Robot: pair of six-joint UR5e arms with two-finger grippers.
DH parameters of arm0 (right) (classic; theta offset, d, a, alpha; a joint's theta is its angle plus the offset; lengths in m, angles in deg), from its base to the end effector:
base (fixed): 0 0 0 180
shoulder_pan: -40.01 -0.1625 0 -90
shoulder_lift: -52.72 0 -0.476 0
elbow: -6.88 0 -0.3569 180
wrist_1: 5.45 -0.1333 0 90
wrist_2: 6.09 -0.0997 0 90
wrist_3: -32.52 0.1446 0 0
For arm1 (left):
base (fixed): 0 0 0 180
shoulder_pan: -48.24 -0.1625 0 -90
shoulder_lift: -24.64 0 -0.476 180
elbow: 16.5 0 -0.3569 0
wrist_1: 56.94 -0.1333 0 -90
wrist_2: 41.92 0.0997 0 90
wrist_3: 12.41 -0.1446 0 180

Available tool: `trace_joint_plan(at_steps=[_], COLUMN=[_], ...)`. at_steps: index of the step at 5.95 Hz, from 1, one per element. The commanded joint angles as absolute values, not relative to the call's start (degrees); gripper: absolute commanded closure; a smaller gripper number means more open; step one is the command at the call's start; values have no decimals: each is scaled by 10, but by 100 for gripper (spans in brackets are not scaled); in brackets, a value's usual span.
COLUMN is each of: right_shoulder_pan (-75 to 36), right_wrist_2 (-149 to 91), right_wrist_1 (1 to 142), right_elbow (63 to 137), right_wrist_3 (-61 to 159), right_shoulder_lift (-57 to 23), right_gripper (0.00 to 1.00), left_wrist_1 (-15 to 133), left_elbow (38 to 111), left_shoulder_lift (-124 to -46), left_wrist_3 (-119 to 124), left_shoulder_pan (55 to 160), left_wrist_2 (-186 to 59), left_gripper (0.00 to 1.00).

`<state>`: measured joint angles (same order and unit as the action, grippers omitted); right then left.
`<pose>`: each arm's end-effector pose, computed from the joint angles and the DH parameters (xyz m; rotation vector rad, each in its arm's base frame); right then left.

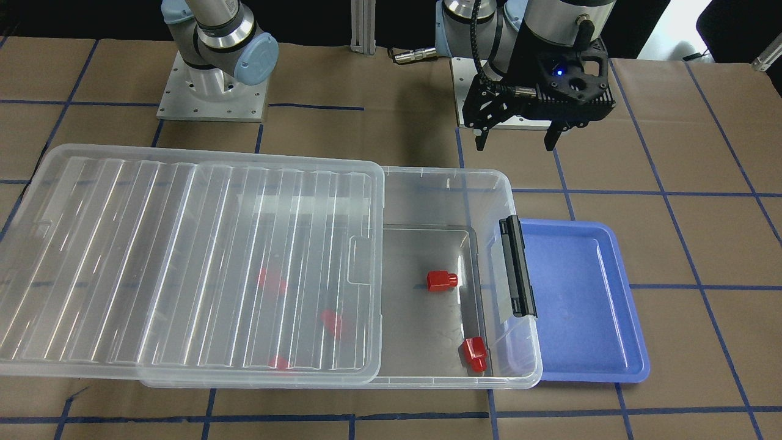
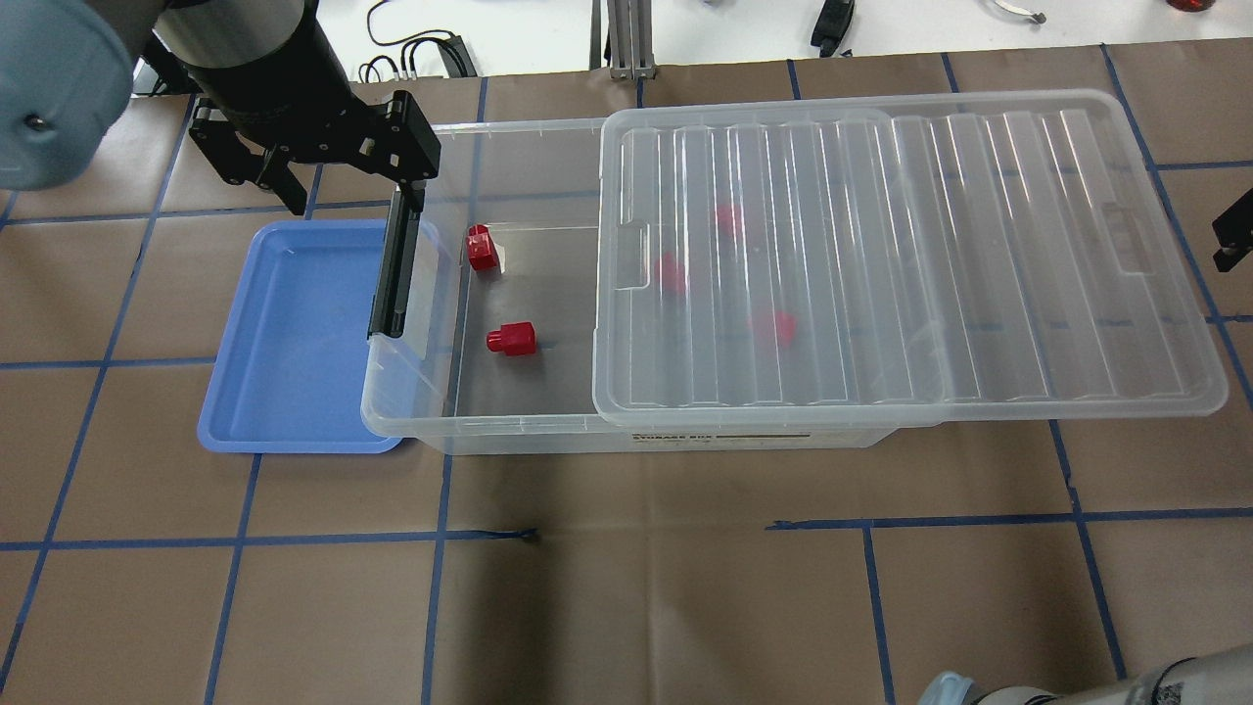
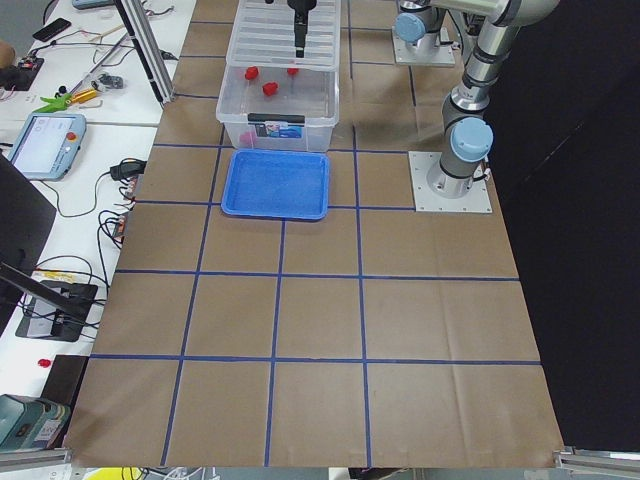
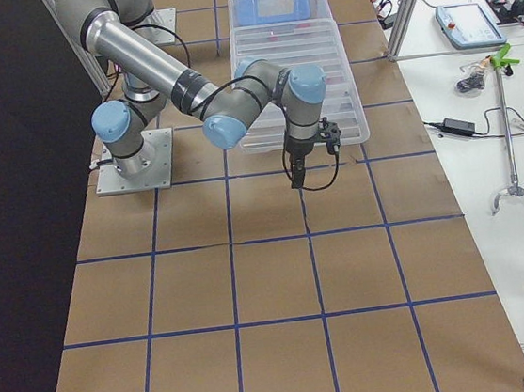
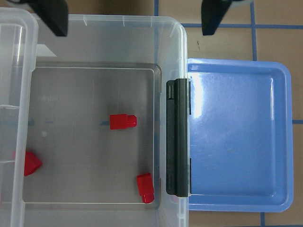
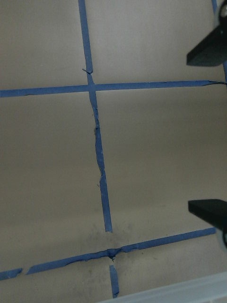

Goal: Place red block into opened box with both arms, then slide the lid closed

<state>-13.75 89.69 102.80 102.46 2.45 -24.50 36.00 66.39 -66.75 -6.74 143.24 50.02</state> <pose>-0.2255 -0.5085 0.3702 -0.1644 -3.0525 -0.0869 -0.1692 -0.4603 0.5344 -0.0195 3.1113 -0.0801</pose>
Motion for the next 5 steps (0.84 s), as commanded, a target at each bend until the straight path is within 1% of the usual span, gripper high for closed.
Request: trace_joint_plan(at_steps=[1, 5], right_shoulder_pan=[-143, -176], right_wrist_2=[889, 871], right_wrist_1=[1025, 1030], right_elbow=[1035, 1086], right_wrist_3=[60, 76], right_shoulder_lift=[-254, -288], right_gripper=[0, 0], left_wrist_1=[359, 356], left_elbow=[665, 665], left_shoulder_lift=[-665, -665], left_wrist_3=[-61, -61], left_shoulder_pan=[1432, 1432], left_wrist_2=[500, 501], left_gripper=[2, 2])
